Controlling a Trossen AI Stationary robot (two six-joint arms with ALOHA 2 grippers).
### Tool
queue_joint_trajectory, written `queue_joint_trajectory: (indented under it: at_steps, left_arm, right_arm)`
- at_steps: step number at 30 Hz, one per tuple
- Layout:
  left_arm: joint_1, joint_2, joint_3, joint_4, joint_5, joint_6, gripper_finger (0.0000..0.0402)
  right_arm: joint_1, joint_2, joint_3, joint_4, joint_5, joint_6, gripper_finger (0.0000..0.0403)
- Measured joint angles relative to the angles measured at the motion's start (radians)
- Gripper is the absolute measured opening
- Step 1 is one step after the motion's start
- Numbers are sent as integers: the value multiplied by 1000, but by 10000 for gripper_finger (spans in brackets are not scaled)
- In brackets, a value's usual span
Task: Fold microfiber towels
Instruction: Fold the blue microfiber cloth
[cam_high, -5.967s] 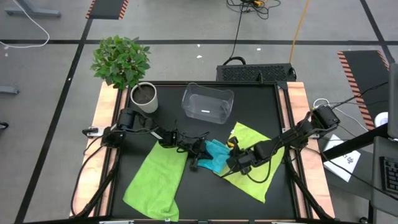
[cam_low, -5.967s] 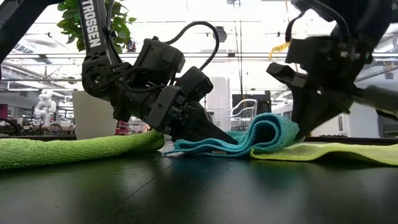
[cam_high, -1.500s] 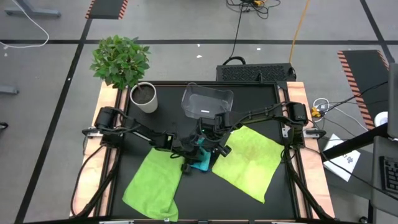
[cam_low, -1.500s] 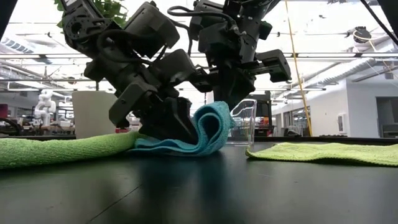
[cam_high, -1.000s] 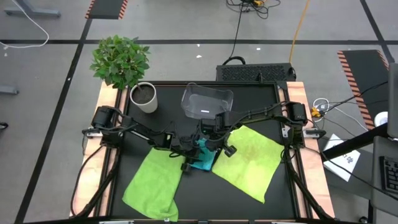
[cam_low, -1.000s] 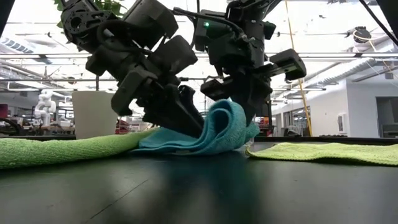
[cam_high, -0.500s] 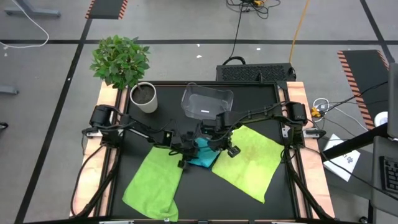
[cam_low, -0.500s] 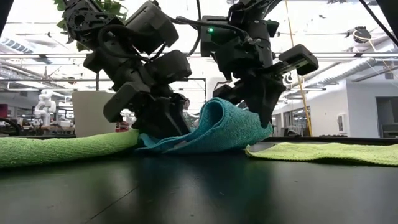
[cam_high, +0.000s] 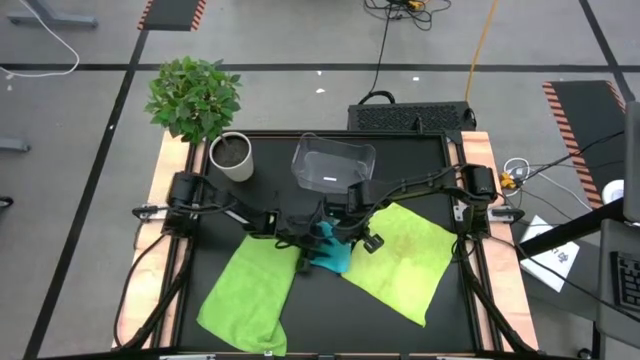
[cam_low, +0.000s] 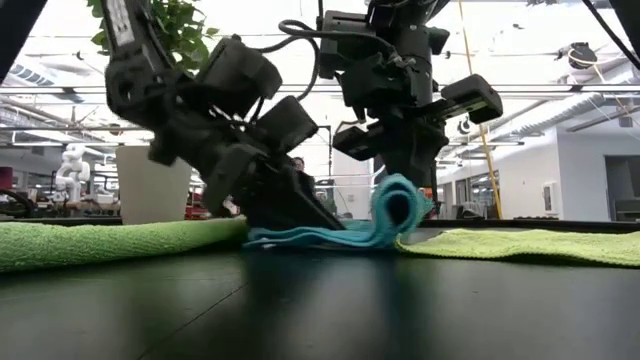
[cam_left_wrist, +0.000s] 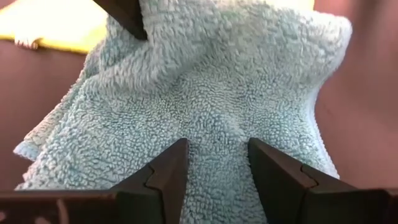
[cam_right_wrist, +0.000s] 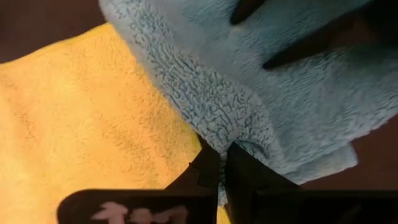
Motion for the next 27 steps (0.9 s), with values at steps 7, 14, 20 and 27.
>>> queue_joint_trajectory:
  at_steps: [7,14,20,27]
  left_arm:
    - [10,145,3,294,61,-81,175]
    - [16,148,3,303,48,-106,174]
    - [15,148,2,304,37,-111,174]
    - [14,148,1,306,28,-108,174]
  right_arm:
    - [-1,-2,56,-123,0,13,1]
    - [-1,-2,109,-119,0,-16,6]
    - [-21,-3,168,-113,-4,-67,2]
    - [-61,5,183,-31,-85,-88,1]
